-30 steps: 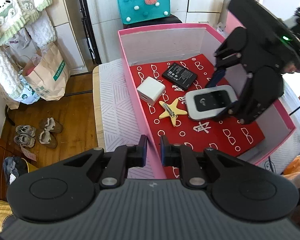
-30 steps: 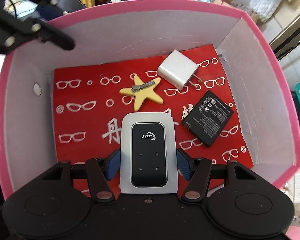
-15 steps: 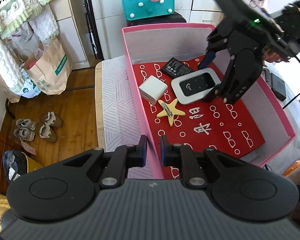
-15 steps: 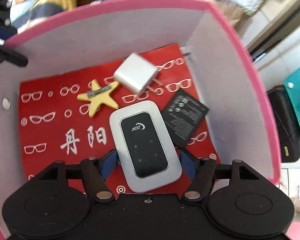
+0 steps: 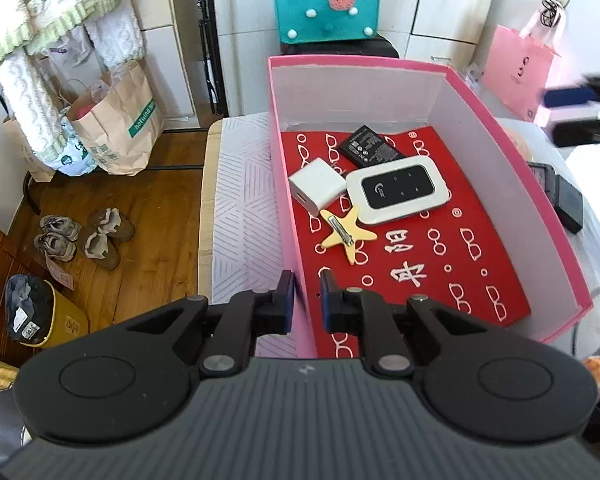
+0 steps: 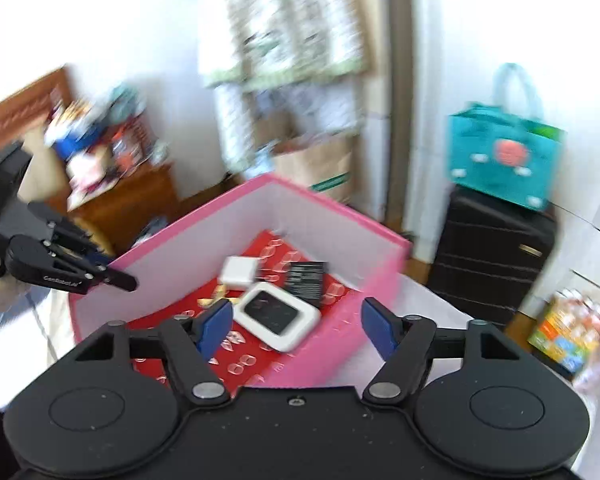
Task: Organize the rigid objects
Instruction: 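Move the right gripper back to the AA battery on the table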
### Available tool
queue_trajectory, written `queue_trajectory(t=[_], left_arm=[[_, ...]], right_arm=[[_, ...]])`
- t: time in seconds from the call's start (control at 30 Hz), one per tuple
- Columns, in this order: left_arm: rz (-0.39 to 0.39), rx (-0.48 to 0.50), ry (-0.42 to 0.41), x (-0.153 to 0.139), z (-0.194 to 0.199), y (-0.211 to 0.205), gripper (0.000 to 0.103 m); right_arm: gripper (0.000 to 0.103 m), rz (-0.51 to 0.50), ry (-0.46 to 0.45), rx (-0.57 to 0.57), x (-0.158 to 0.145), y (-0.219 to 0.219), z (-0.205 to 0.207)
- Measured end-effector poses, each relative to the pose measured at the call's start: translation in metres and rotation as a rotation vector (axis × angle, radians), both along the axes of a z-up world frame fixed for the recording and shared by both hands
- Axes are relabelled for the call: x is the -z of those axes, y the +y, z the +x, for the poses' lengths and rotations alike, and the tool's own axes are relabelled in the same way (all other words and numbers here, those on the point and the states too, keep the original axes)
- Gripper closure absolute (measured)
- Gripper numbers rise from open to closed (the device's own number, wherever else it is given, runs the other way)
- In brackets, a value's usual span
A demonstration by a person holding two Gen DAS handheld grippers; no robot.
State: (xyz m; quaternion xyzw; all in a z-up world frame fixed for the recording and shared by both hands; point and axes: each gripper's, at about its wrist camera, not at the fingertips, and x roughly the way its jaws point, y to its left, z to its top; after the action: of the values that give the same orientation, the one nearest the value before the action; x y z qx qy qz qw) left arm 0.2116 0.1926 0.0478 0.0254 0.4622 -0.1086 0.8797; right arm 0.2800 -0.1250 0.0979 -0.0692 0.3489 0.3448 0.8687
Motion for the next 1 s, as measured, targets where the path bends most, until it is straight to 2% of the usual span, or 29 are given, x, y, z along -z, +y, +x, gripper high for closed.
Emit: queue_trajectory(t=[0.13,0.2,0.3,0.4,0.5,0.67,0.73,0.87,0.97,1.0], left_arm=[[0.004,-0.025,-0.011,0.001,-0.001,-0.002,0.090],[-0.001,-0.037,-0.009,0.000,-0.001,-0.002,0.090],[0.004,-0.050,-0.011,0.001,-0.001,-0.003,0.090],[0.029,-0.054,-0.009,0.001,-0.001,-0.008,0.091],[0.054,-0.060,-0.011,0.000,0.000,-0.013,0.091],[0.059,-0.084,-0.031,-0.001,0.000,-0.016,0.091],[0.057,-0.093,-0.038,-0.002,0.000,-0.016,0.091],[0.065,-0.104,-0.045,-0.002,0.002,-0.019,0.091],[0.074,-0.110,-0.046,-0.002,0.003,-0.021,0.091],[0.076,-0.113,-0.046,-0.002,0.003,-0.021,0.091]], right_arm=[[0.021,0.022,-0.056,0.120,0.018,-0.041,-0.026],[0.022,0.061,-0.044,0.178,0.032,-0.063,-0.037],[0.027,0.083,-0.068,0.307,0.057,-0.089,-0.056],[0.033,0.129,-0.054,0.403,0.078,-0.109,-0.071],[0.039,0.146,-0.047,0.441,0.093,-0.121,-0.087],[0.052,0.198,0.038,0.382,0.118,-0.121,-0.104],[0.058,0.174,0.050,0.346,0.125,-0.116,-0.109],[0.063,0.120,0.048,0.287,0.131,-0.111,-0.119],[0.065,0.040,0.033,0.259,0.137,-0.107,-0.119],[0.068,0.018,0.037,0.244,0.140,-0.107,-0.118]])
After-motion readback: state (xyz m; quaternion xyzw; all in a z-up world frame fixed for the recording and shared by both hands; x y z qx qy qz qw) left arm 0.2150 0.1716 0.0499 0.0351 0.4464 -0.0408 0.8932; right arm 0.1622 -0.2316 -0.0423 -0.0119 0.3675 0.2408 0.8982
